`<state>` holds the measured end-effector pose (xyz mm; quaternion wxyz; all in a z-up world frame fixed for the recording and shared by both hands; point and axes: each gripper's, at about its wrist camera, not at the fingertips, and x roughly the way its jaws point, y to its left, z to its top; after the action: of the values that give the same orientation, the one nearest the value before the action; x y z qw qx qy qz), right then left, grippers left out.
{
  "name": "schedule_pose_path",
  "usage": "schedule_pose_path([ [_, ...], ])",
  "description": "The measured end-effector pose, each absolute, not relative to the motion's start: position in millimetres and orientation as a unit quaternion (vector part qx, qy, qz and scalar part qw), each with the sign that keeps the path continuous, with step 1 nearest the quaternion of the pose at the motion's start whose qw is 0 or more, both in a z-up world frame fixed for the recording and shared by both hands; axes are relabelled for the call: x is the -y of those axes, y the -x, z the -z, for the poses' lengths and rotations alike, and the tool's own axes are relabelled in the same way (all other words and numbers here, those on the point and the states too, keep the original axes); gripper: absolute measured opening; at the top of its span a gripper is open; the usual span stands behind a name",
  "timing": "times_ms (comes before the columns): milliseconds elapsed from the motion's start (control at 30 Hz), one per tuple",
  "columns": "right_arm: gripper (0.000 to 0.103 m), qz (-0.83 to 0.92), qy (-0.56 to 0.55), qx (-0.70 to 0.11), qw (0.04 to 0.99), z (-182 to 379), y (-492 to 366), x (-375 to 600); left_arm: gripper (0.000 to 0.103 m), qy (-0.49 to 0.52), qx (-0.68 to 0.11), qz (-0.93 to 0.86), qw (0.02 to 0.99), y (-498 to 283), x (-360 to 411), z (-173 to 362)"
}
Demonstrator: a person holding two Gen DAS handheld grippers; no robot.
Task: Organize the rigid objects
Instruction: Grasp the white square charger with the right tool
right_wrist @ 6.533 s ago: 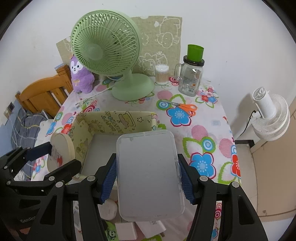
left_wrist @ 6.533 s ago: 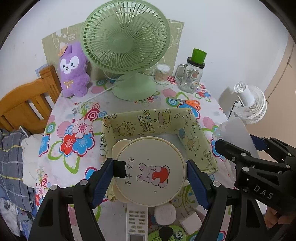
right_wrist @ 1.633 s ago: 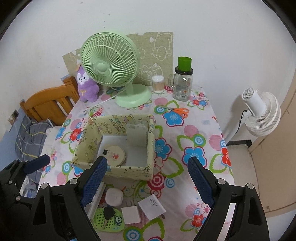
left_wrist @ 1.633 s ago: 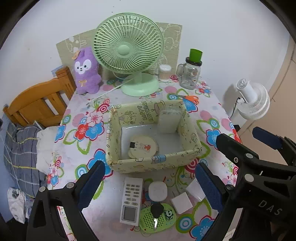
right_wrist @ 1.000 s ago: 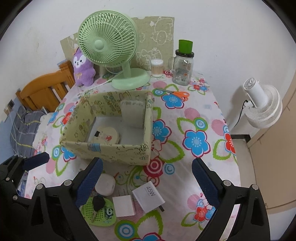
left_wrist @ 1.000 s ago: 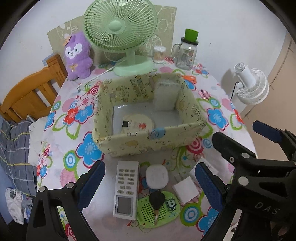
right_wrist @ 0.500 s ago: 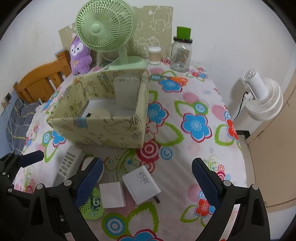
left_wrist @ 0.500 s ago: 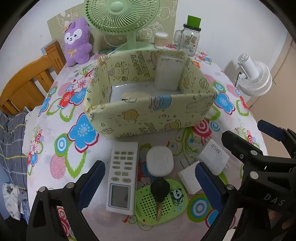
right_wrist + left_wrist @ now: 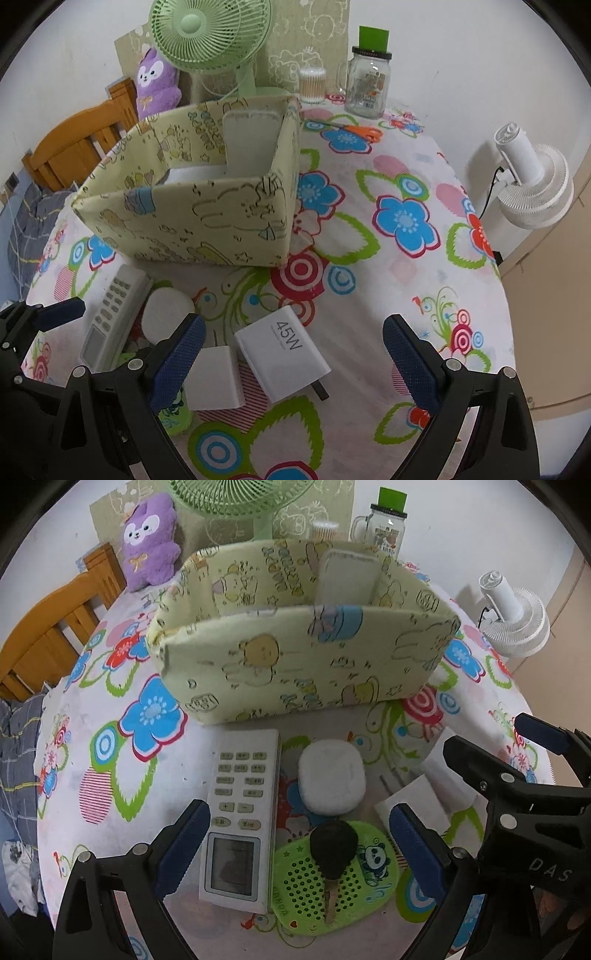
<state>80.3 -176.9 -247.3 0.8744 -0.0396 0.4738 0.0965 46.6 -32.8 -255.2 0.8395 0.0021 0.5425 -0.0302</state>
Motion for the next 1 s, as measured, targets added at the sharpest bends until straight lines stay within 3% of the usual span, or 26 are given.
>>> schedule_pose_path([
  [133, 0.096, -0.091, 0.043, -0.482, 0.871, 257.6, -83.4, 176.4, 0.099, -0.006, -0.548, 0.028, 0.836, -46.6, 33.2, 263.3],
  [267, 0.084, -0.09, 0.041, -0.503, 0.858, 269.5, -88.3, 176.3, 0.099, -0.004, -0.553, 0.027, 0.832, -49.0, 33.6, 268.5],
  [500, 0.08, -0.098, 0.04, -0.508, 0.855, 276.9, -91.4, 171.5, 0.099, -0.022, -0.549, 0.021, 0.835, -50.9, 38.8, 271.9],
  [600, 0.065, -0.11, 0.032, -0.519, 0.847, 282.0, -92.0, 167.8, 0.099, -0.031, -0.55, 0.018, 0.834, -52.3, 39.9, 273.9],
  [1000, 0.056, -0.108, 0.036, -0.52, 0.846, 279.0, -96.3, 162.6, 0.099, -0.023, -0.554, 0.01, 0.832, -57.5, 34.3, 273.8],
])
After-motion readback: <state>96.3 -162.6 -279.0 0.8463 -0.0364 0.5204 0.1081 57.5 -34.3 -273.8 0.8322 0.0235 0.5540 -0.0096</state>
